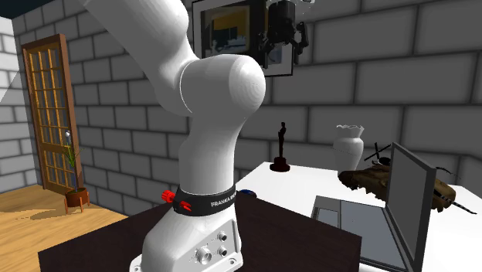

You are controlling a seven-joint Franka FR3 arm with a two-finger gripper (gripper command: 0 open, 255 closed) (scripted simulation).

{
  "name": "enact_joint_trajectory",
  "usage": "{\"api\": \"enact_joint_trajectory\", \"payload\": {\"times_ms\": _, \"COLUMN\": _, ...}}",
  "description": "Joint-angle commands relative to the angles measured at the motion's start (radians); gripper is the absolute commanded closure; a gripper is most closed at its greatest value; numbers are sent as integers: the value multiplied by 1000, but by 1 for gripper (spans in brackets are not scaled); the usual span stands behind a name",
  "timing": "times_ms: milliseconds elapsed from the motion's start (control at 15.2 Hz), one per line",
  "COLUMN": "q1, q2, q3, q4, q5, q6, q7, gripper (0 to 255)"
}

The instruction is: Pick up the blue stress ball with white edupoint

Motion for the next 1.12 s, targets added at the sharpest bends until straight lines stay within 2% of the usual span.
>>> {"api": "enact_joint_trajectory", "payload": {"times_ms": 0, "q1": 0, "q2": 0, "q3": 0, "q4": 0, "q5": 0, "q6": 0, "q7": 0, "gripper": 0}}
{"api": "enact_joint_trajectory", "payload": {"times_ms": 528, "q1": 43, "q2": 65, "q3": -10, "q4": -217, "q5": 52, "q6": 256, "q7": -37, "gripper": 0}}
{"api": "enact_joint_trajectory", "payload": {"times_ms": 1056, "q1": 104, "q2": 240, "q3": -14, "q4": -364, "q5": 121, "q6": 552, "q7": -92, "gripper": 0}}
